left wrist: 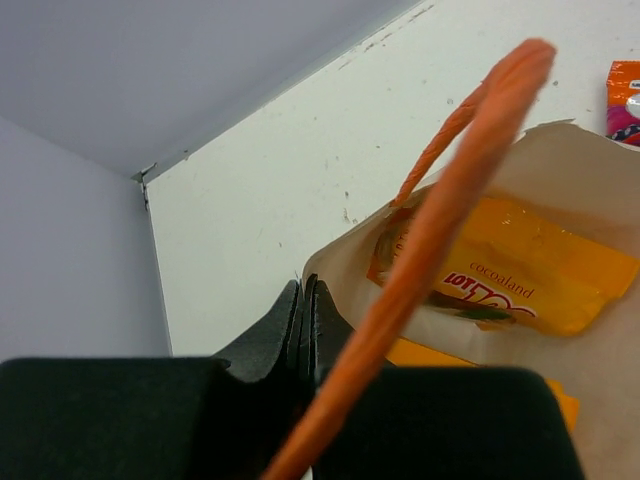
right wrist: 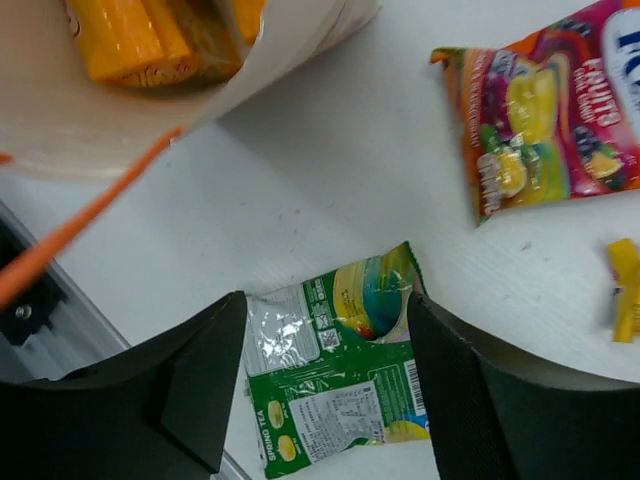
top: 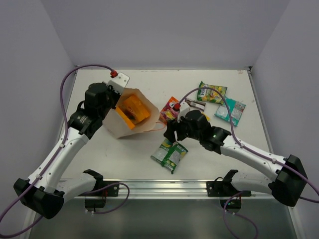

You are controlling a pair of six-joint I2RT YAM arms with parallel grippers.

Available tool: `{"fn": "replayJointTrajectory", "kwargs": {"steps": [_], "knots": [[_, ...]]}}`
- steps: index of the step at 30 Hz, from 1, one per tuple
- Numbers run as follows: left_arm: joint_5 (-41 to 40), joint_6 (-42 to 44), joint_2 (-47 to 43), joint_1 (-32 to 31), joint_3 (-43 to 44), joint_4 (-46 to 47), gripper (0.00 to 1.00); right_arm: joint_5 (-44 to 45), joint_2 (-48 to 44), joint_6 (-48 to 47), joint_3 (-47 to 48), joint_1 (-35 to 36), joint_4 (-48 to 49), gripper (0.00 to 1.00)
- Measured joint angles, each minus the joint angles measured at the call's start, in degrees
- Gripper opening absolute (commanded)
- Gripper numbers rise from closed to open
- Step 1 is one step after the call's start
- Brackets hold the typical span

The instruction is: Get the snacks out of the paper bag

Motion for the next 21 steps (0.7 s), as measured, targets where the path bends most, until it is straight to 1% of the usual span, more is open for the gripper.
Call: {"fn": "replayJointTrajectory", "kwargs": {"steps": [2,5,8,11,12,16,18,21], "knots": [[1.07,0.13,-0.13,0.0,0.0,-0.04,0.0,2.8,0.31,-1.18,2.89,-0.2,-1.95,0.7],[2.32,0.11,-0.2,0.0,0.0,-0.44,0.0,5.4,-0.92,-3.93,9.9,-0.28,-3.96,0.7],[3.32,-0.02,-0.44,0.0,0.0,-1.2,0.0,5.2,-2.05,-6.78,18.67,-0.13,-3.82,0.7],[3.98,-0.5,-0.68,0.0,0.0,-1.57,0.0,4.74,-0.59,-9.09,26.91,0.7,-3.17,0.7],[4.37,-0.55,-0.72,0.0,0.0,-1.75,0.0,3.96,0.96,-10.12,30.91,1.33,-2.1,0.7],[4.94,-0.59,-0.9,0.0,0.0,-2.16,0.0,2.14,9.25,-11.41,38.07,2.54,-1.03,0.71],[5.09,-0.98,-1.14,0.0,0.0,-2.47,0.0,1.9,15.04,-11.61,40.24,3.02,-0.55,0.71],[5.27,-1.6,-1.29,0.0,0.02,-2.86,0.0,2.19,22.45,-11.78,40.54,3.67,-0.44,0.71]]}}
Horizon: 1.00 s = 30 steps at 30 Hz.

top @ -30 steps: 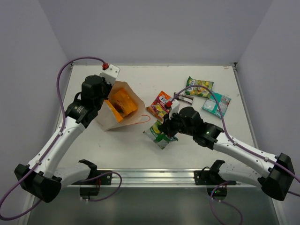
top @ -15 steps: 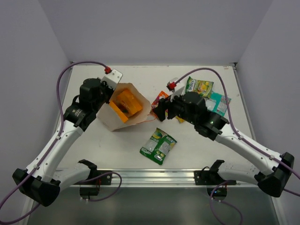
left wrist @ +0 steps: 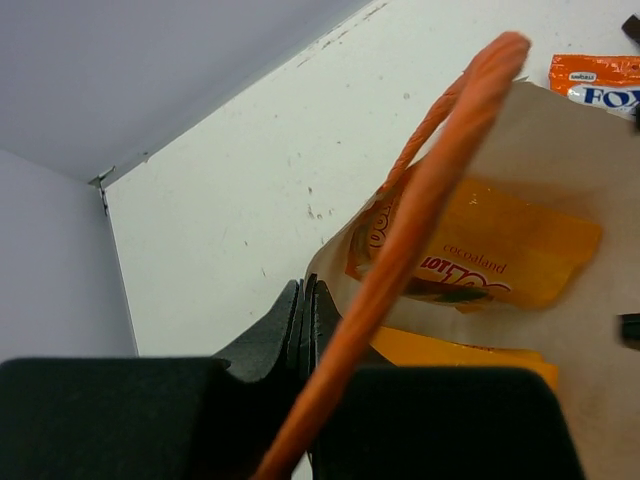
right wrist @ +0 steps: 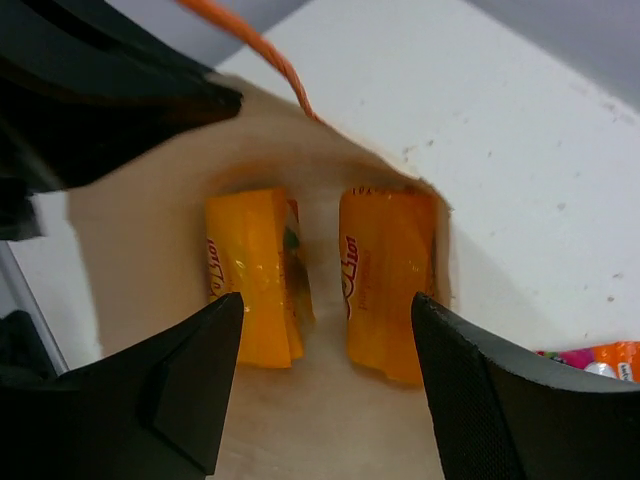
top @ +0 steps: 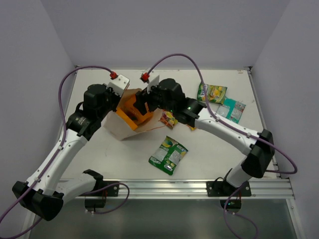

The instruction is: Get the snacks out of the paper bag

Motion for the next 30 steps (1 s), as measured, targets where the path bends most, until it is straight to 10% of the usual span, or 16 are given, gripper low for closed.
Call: {"fn": "replayJointTrajectory", "kwargs": {"steps": [19,21,25,30], "knots": [[1.86,-4.09,-0.59,0.0,1.01,-4.04,0.0,11.54,19.98,-0.28,0.52,0.92,2.69,0.9],[2.08,-4.09,-0.7,0.0,1.01,-4.26,0.0,10.73,21.86,-0.7,0.74,0.92,3.3,0.85],[2.05,-4.09,-0.83,0.09,1.01,-4.68,0.0,9.07,22.95,-1.62,0.35,0.85,6.19,0.34],[1.81,-4.04,-0.92,0.09,1.01,-4.5,0.0,6.58,20.96,-2.97,-2.8,0.59,8.63,0.0]]}}
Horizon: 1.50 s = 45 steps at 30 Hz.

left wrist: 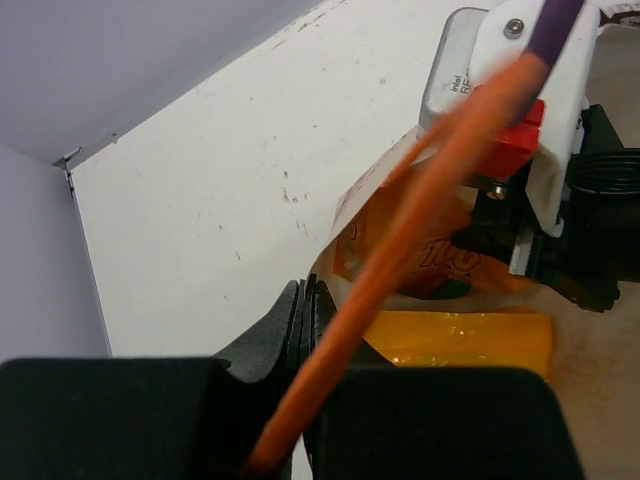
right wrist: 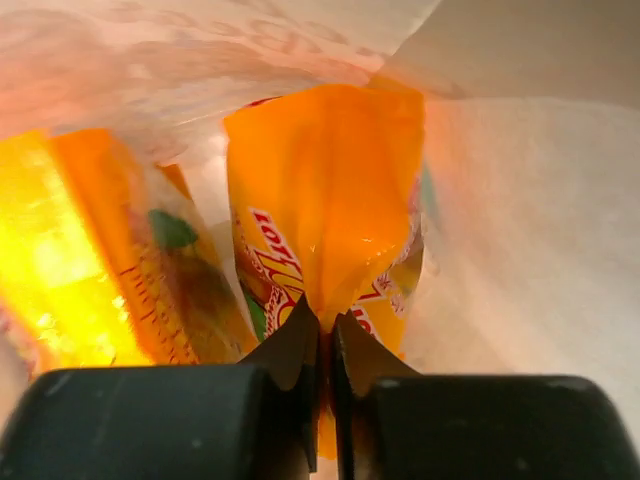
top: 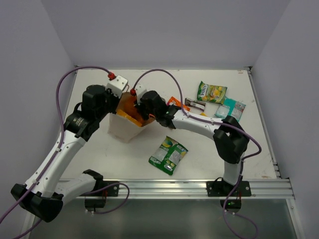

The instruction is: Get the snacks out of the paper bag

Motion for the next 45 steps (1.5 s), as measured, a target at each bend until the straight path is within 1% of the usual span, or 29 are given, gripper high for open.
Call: {"fn": "replayJointTrajectory", "kwargs": {"steps": [7,13,18,22,26,28,31,35,39,42,45], "knots": [[-0.13,-0.04,0.0,-0.04,-0.04,0.35,0.0,-4.04,-10.08,-2.08,-1.25,0.39,-5.01,0.0],[-1.9,-0.02,0.0,-0.04,-0.04,0.66,0.0,-7.91,-23.08,-2.6,-1.27,0.55,-5.31,0.0],[-3.91,0.0,0.15,-0.02,-0.04,1.53,0.0,-8.22,-32.44,-3.58,-1.4,0.7,-6.56,0.0],[-5.49,-0.02,0.66,-0.04,-0.04,1.62,0.0,-4.85,-39.17,-4.81,-1.64,0.85,-7.78,0.0],[-7.32,-0.02,0.98,-0.04,-0.04,1.62,0.0,3.54,-44.74,-5.92,-1.64,0.31,-8.48,0.0],[-8.24,-0.04,1.18,-0.04,-0.04,1.73,0.0,8.96,-46.69,-5.6,-1.6,-1.14,-9.75,0.0],[-9.99,-0.02,1.57,-0.04,-0.04,1.97,0.0,13.94,-49.33,-1.68,-2.78,-5.92,-13.2,0.0],[-11.41,0.11,2.05,-0.04,-0.04,2.64,0.0,18.36,-53.99,6.29,-10.88,-13.29,-19.61,0.0],[-11.91,0.13,2.16,-0.04,-0.04,3.04,0.0,18.84,-56.41,14.03,-22.47,-16.41,-27.63,0.0],[-11.96,0.13,2.16,-0.04,-0.04,3.32,0.0,14.34,-56.59,19.34,-30.82,-17.14,-32.87,0.0],[-11.8,0.2,2.14,-0.04,-0.04,3.61,0.0,7.82,-56.87,23.58,-36.22,-17.86,-35.98,0.0]]}}
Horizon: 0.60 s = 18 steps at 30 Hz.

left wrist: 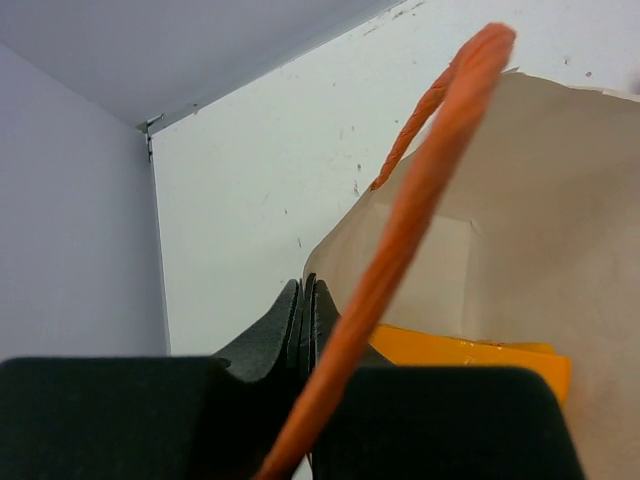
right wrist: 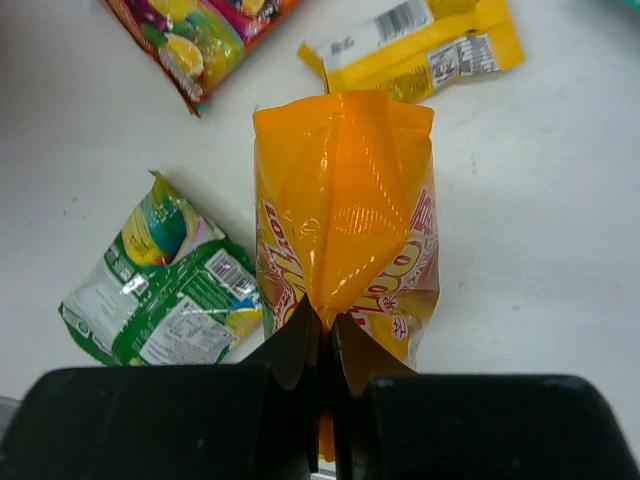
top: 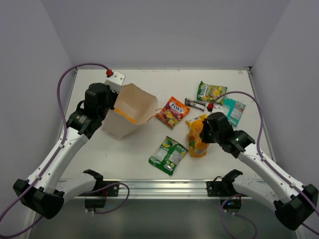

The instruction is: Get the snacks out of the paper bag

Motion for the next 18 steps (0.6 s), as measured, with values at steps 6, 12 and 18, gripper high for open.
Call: {"fn": "replayJointTrajectory", "kwargs": {"steps": [6,12,18], "knots": [[0.52,0.83,-0.04,0.0,-0.02,0.04,0.0,-4.66,-2.45,6.97,-2.47,-4.0,-0.92,0.69],[1.68,2.01,-0.13,0.0,-0.02,0.02,0.0,2.03,-3.61,10.54,0.92,-7.54,-5.2,0.98],[3.1,2.19,-0.48,0.0,-0.07,0.02,0.0,6.78,-8.5,7.34,10.32,-7.56,-6.67,0.98]]}}
